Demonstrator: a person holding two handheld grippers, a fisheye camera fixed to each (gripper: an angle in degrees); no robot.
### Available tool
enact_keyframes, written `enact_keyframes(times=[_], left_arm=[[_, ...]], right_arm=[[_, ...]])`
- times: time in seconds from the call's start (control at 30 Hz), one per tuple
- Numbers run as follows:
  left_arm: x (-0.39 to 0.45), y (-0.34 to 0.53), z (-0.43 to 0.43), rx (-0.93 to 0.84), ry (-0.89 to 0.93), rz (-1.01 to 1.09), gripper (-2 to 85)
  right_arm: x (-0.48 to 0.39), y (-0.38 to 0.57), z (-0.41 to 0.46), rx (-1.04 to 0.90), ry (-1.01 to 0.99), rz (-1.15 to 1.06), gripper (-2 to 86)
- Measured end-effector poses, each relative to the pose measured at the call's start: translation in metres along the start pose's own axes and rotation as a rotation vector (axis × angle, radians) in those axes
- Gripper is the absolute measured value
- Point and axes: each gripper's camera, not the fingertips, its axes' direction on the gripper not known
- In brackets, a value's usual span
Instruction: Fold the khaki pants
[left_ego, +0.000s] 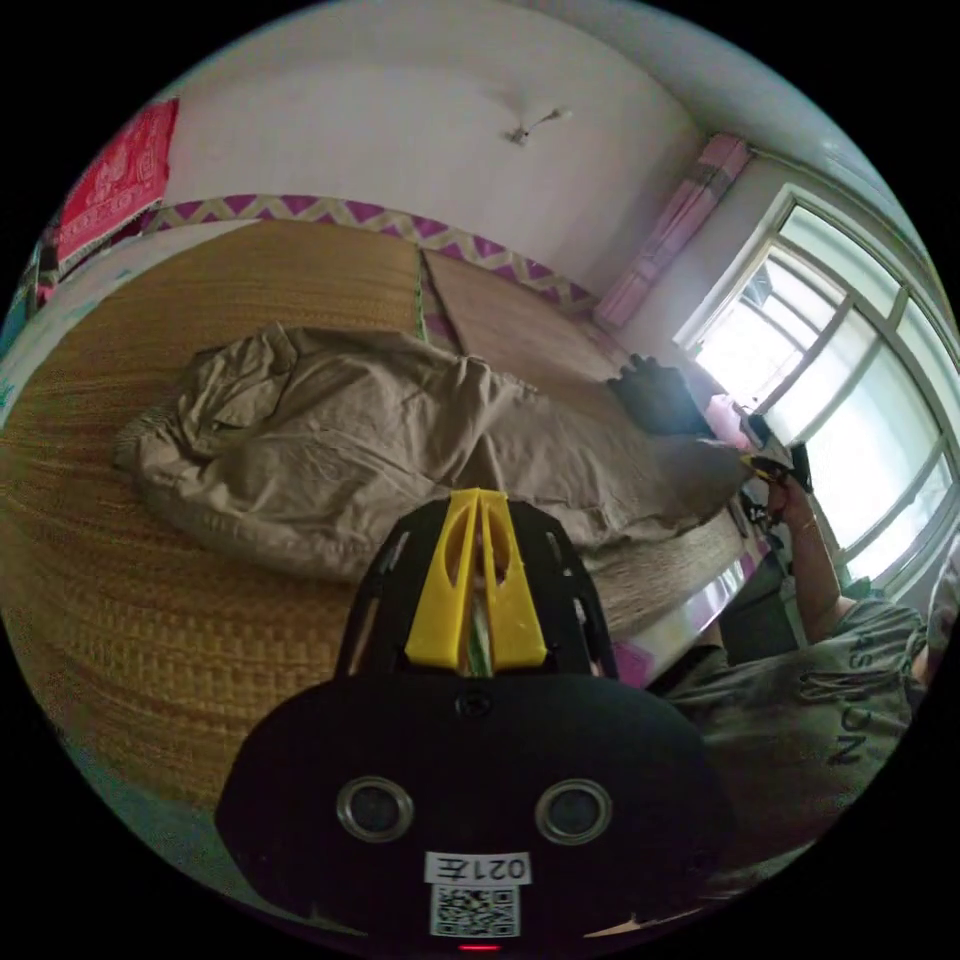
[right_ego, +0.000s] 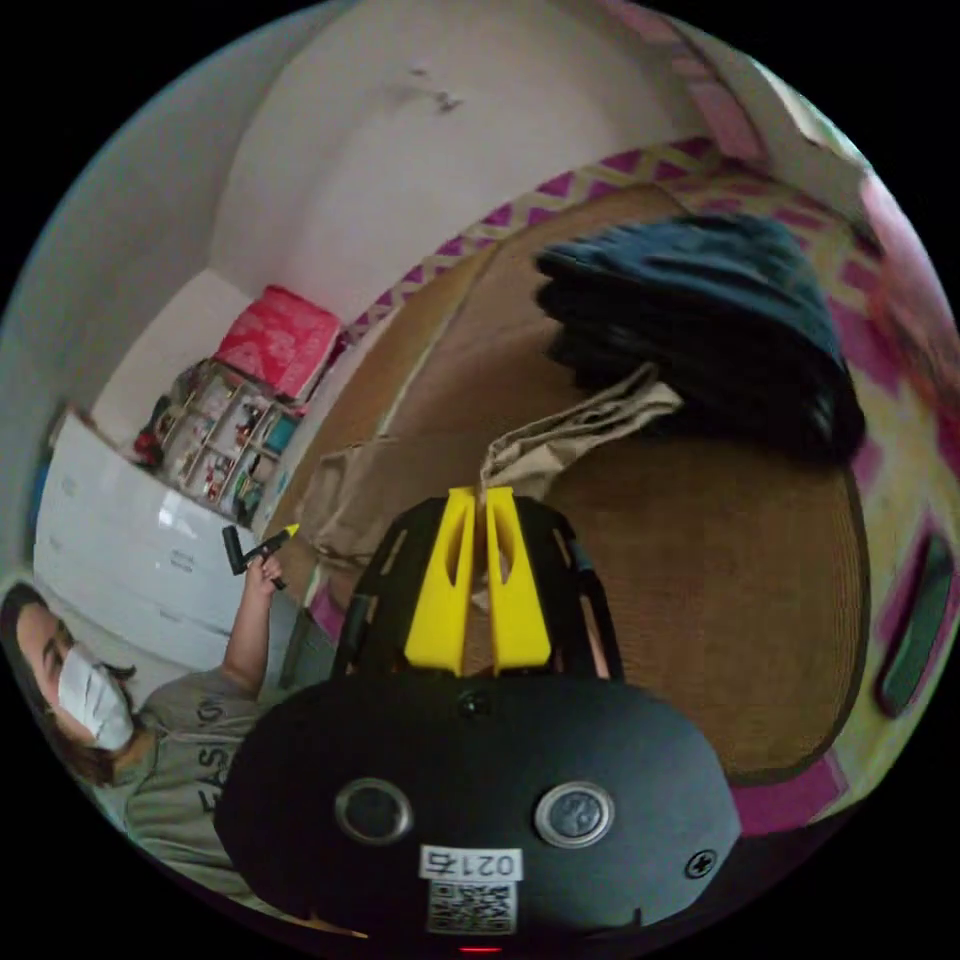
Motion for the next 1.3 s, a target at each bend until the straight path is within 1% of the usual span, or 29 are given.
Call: enact_keyframes(times=[0.07, 0.1, 0.17, 0.2, 0.27, 0.3, 0.37, 0.43, 0.47, 0.6, 0.7, 0.77, 0.8, 0.83, 0.87, 0.9, 0.97, 1.07, 1.1, 1.17, 1.23, 1.3], left_arm=[[-0.003, 0.018, -0.036, 0.041, 0.053, 0.000, -1.0], [-0.005, 0.022, -0.043, 0.050, 0.067, -0.003, -1.0], [-0.011, 0.037, -0.071, 0.064, 0.108, -0.013, -1.0], [-0.013, 0.040, -0.077, 0.063, 0.113, -0.016, -1.0], [-0.021, 0.052, -0.100, 0.067, 0.100, -0.032, -1.0], [-0.023, 0.055, -0.106, 0.072, 0.095, -0.033, -1.0], [-0.032, 0.065, -0.124, 0.074, 0.063, -0.039, -1.0], [-0.040, 0.072, -0.136, 0.065, 0.036, -0.049, -0.9], [-0.046, 0.077, -0.145, 0.059, 0.022, -0.055, -0.9], [-0.067, 0.082, -0.170, 0.089, -0.010, -0.066, -0.9], [-0.094, 0.071, -0.184, 0.152, -0.003, -0.116, -0.5], [-0.126, 0.059, -0.187, 0.193, 0.022, -0.212, 0.4], [-0.135, 0.056, -0.189, 0.203, 0.028, -0.250, 1.6], [-0.156, 0.053, -0.192, 0.227, 0.020, -0.329, 4.0], [-0.176, 0.051, -0.195, 0.238, 0.008, -0.408, 8.6], [-0.186, 0.051, -0.196, 0.248, 0.007, -0.445, 10.9], [-0.230, 0.053, -0.198, 0.288, 0.013, -0.601, 13.6], [-0.276, 0.051, -0.189, 0.314, -0.001, -0.744, 15.6], [-0.284, 0.050, -0.186, 0.314, 0.000, -0.762, 15.7], [-0.301, 0.042, -0.173, 0.366, 0.044, -0.804, 15.8], [-0.307, 0.027, -0.156, 0.356, 0.078, -0.805, 16.0], [-0.305, 0.013, -0.137, 0.340, 0.058, -0.807, 15.6]], right_arm=[[-0.089, -0.027, 0.047, -0.042, 0.004, -0.156, 0.3], [-0.110, -0.033, 0.063, -0.058, -0.004, -0.190, 0.3], [-0.183, -0.046, 0.140, -0.131, -0.036, -0.313, 0.3], [-0.197, -0.047, 0.160, -0.153, -0.040, -0.334, 0.3], [-0.246, -0.043, 0.253, -0.256, -0.032, -0.409, 0.3], [-0.253, -0.040, 0.276, -0.282, -0.020, -0.420, 0.3], [-0.263, -0.022, 0.365, -0.391, 0.044, -0.417, 0.3], [-0.254, -0.007, 0.412, -0.443, 0.083, -0.375, 0.3], [-0.250, -0.002, 0.421, -0.443, 0.078, -0.355, 0.3], [-0.266, 0.000, 0.397, -0.363, 0.014, -0.361, 0.7], [-0.281, 0.012, 0.411, -0.351, 0.084, -0.405, 2.1], [-0.275, 0.026, 0.443, -0.415, 0.143, -0.427, 4.7], [-0.273, 0.027, 0.438, -0.388, 0.129, -0.424, 5.4], [-0.271, 0.027, 0.426, -0.384, 0.078, -0.415, 6.8], [-0.268, 0.027, 0.409, -0.379, 0.010, -0.413, 8.4], [-0.265, 0.029, 0.398, -0.374, -0.019, -0.414, 9.1], [-0.249, 0.039, 0.355, -0.345, -0.066, -0.422, 9.8], [-0.217, 0.060, 0.304, -0.355, -0.096, -0.404, 9.2], [-0.210, 0.066, 0.295, -0.360, -0.103, -0.399, 9.1], [-0.182, 0.091, 0.257, -0.375, -0.135, -0.368, 8.6], [-0.160, 0.113, 0.230, -0.375, -0.160, -0.340, 8.3], [-0.139, 0.133, 0.206, -0.371, -0.156, -0.304, 8.1]])
